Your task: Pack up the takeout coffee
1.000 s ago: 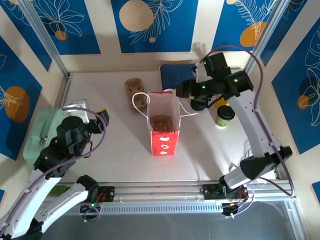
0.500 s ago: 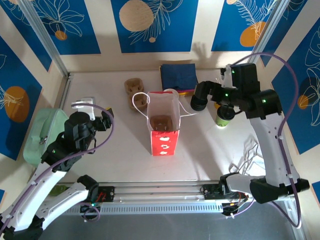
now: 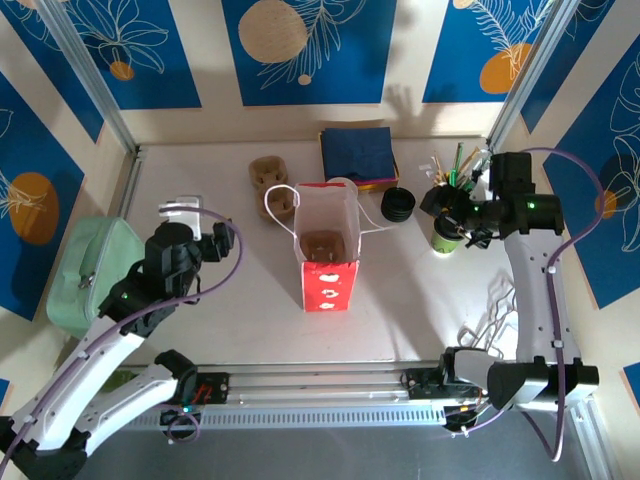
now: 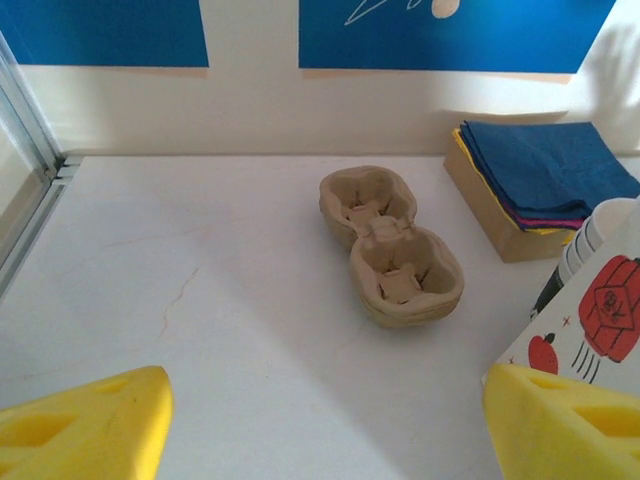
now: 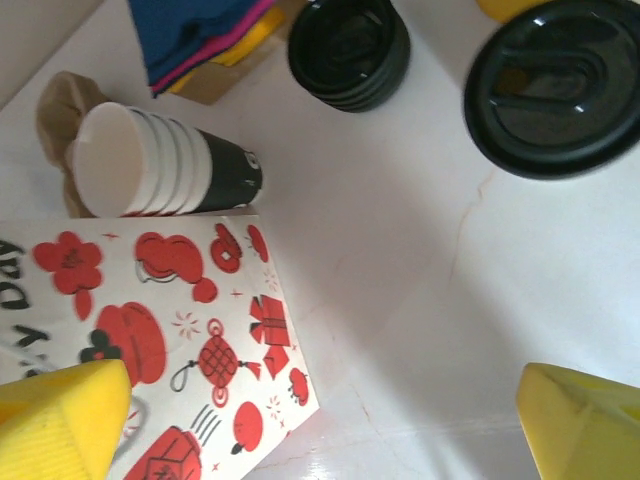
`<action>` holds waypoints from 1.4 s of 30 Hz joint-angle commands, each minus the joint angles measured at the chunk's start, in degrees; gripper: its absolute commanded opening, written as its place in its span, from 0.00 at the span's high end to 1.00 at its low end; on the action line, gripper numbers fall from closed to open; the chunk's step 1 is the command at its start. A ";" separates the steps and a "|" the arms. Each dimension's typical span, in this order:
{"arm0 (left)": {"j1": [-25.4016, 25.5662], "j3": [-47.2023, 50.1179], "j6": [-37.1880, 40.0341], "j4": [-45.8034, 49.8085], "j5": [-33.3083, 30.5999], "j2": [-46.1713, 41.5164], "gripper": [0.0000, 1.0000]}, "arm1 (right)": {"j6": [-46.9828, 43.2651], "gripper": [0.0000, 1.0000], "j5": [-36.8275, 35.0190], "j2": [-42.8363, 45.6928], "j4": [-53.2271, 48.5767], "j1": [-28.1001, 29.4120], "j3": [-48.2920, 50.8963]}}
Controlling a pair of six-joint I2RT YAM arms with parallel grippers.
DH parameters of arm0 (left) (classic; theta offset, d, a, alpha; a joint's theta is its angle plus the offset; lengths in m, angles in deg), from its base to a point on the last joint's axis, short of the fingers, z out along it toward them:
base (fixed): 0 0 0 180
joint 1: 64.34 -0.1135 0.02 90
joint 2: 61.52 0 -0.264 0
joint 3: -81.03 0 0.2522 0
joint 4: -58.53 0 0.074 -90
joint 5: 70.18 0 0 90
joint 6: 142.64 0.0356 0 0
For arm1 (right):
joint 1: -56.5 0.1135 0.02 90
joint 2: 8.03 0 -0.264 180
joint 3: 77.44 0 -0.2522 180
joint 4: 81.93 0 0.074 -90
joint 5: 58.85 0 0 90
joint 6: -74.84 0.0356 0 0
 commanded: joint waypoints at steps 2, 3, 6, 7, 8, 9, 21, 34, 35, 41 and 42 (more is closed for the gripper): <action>-0.23 3.36 0.43 -4.52 -1.93 -1.64 0.19 | -2.33 0.01 1.53 0.62 0.47 -3.04 2.17; -0.23 4.06 0.24 -4.90 -2.29 -1.86 0.19 | -2.84 0.01 -0.04 0.17 0.14 -2.79 2.34; -0.27 6.63 -1.51 -6.03 -1.68 -2.69 0.18 | -3.96 0.01 -13.84 -2.19 -1.98 2.82 1.58; -0.23 7.47 -1.57 -6.76 -0.24 -2.94 0.18 | -3.82 0.01 -17.66 -3.25 -3.07 4.43 0.97; -0.20 8.44 -1.78 -7.64 0.99 -3.30 0.18 | -3.83 0.01 -18.86 -4.28 -3.83 5.09 0.47; -0.32 9.48 -2.31 -8.50 1.96 -3.58 0.18 | -3.96 0.01 -18.61 -4.88 -3.97 4.98 0.39; -0.36 13.45 -0.96 -13.56 5.99 -2.38 0.17 | -8.03 0.01 -19.85 -12.42 2.71 3.00 0.91; -0.59 13.48 -0.63 -14.42 8.01 -1.75 0.16 | -11.75 0.01 -21.05 -20.93 5.41 1.54 -1.39; -0.59 13.47 -0.70 -14.40 8.18 -1.75 0.16 | -11.80 0.00 -21.13 -21.32 5.65 1.39 -1.75; -0.57 13.05 -0.70 -14.02 8.32 -1.41 0.16 | -12.23 0.09 -21.96 -23.48 6.82 0.91 -2.69; -0.60 12.92 -0.69 -13.92 8.28 -1.41 0.16 | -12.24 0.10 -22.13 -24.00 6.81 0.77 -2.76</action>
